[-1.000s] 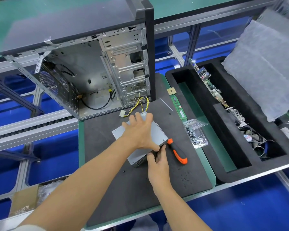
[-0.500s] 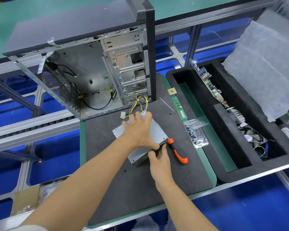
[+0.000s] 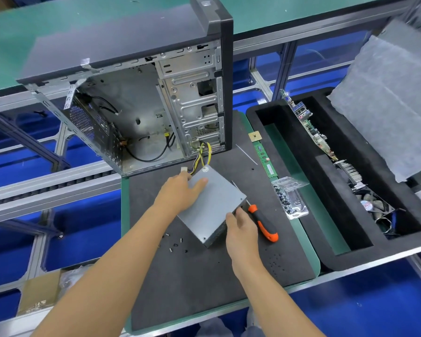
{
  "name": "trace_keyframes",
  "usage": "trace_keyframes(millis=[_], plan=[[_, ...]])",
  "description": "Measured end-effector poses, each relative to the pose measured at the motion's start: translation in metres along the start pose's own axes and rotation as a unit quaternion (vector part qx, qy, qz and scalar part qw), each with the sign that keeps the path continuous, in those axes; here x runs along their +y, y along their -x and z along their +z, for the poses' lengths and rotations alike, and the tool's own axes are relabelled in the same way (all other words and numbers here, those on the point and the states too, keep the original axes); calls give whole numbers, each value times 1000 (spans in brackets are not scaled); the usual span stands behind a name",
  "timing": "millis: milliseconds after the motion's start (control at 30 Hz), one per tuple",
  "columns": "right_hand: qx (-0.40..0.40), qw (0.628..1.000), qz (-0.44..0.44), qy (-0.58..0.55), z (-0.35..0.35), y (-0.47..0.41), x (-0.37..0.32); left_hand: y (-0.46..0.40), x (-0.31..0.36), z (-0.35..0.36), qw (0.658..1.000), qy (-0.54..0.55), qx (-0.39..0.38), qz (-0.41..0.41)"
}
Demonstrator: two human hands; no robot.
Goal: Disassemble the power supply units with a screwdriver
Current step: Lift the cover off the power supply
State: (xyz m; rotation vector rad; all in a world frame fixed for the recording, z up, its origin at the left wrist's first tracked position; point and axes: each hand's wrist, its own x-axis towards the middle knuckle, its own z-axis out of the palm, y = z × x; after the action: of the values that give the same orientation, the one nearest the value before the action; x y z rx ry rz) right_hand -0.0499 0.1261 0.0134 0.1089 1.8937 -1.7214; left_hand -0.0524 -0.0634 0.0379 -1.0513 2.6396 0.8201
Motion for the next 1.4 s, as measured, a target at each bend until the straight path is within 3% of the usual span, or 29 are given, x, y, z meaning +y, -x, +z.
trace_keyframes(millis=[233, 300, 400, 500, 567, 633, 733, 933, 1000, 1033, 1100, 1233, 1300, 1400], plan=[[-90, 991, -58, 79, -15, -33, -22, 17, -23, 5, 994, 75, 51, -61], [-68, 991, -60, 100, -16, -44, -26, 22, -26, 4, 991, 101, 42, -74], [29, 989, -16, 144, -17, -55, -24, 33, -31, 1, 993, 111, -13, -36], [14, 984, 36, 172, -15, -59, -22, 41, -28, -4, 988, -47, -46, 138], [-11, 984, 54, 168, -15, -63, -25, 38, -19, -3, 941, -210, -51, 261], [-32, 982, 52, 177, -16, -66, -32, 29, -6, 1, 897, -303, -53, 317], [-54, 980, 72, 180, -20, -70, -41, 12, 16, 6, 867, -350, -71, 349], [-98, 981, 104, 127, -24, -71, -44, -2, 40, 14, 843, -398, -149, 328], [-88, 981, 62, 160, -31, -70, -43, -2, 42, 16, 838, -407, -152, 330], [-64, 971, 17, 229, -38, -70, -40, -2, 44, 17, 835, -410, -145, 337], [6, 908, -74, 412, -56, -71, -28, 1, 45, 18, 834, -409, -121, 349], [9, 754, -71, 653, -81, -66, 4, 4, 43, 17, 839, -387, -105, 367], [8, 743, -114, 660, -82, -65, 15, 4, 42, 15, 839, -382, -100, 375], [45, 809, -157, 564, -88, -60, 15, 5, 42, 13, 837, -385, -88, 380]])
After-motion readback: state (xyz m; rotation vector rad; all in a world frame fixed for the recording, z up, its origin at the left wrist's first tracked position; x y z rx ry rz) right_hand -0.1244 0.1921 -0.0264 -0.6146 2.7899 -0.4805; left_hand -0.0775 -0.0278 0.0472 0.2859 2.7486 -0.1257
